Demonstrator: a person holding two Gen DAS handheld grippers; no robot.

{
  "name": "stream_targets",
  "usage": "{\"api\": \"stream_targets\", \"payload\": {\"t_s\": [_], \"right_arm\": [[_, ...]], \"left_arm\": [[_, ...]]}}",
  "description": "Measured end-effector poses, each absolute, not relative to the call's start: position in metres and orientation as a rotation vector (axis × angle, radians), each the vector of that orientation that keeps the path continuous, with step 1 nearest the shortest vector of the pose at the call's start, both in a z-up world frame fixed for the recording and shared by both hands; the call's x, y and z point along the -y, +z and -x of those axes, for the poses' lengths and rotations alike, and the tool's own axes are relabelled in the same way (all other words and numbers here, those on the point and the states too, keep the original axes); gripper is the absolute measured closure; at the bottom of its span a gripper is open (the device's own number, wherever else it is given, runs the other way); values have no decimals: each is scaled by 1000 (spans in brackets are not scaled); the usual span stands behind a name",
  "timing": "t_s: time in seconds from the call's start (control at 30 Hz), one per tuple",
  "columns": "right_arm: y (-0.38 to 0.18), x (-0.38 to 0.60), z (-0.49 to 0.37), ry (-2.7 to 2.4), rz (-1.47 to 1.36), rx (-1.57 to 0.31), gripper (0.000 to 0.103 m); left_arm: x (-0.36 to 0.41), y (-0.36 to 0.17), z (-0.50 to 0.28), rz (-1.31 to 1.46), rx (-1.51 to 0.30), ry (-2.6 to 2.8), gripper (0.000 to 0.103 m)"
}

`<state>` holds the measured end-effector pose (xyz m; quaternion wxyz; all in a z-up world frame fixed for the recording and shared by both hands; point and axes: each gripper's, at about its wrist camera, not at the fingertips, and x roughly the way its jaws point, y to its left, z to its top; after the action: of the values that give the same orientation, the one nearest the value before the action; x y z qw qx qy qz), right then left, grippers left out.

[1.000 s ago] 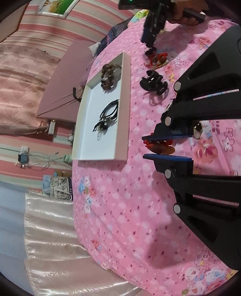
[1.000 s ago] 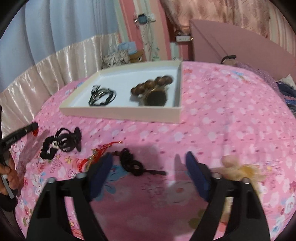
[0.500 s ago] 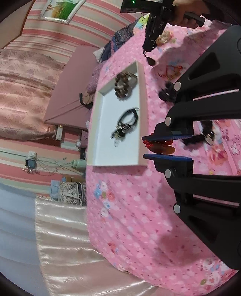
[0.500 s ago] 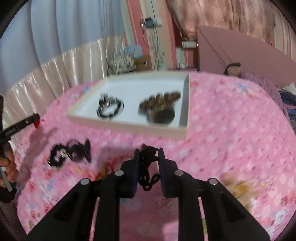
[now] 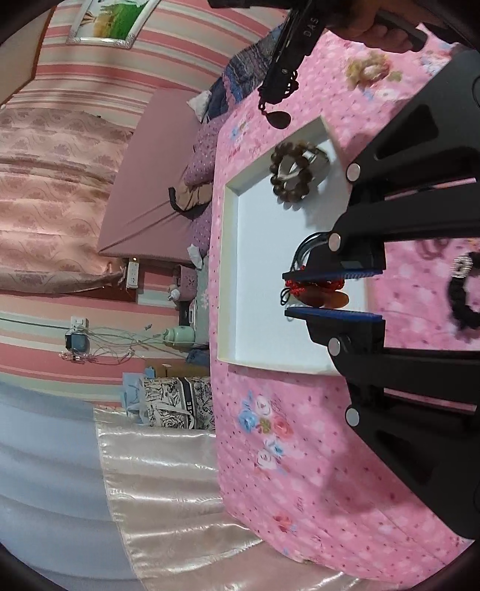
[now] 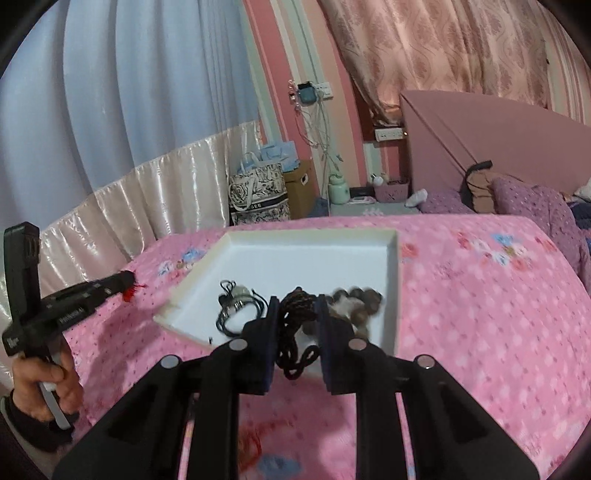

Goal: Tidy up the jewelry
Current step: 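Carry the red charm in the left gripper into the tray while the right gripper carries the black cord there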

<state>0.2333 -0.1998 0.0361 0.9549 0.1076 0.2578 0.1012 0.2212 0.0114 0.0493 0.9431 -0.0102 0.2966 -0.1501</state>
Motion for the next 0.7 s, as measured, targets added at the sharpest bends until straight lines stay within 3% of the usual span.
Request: {"api": "stream_targets", "payload": {"t_s": [0.7], "right_arm": [[-28,174,-285,143,-111,-573,84]], "left_arm": [[41,-28,-269,-47,-718,-225,92]]}}
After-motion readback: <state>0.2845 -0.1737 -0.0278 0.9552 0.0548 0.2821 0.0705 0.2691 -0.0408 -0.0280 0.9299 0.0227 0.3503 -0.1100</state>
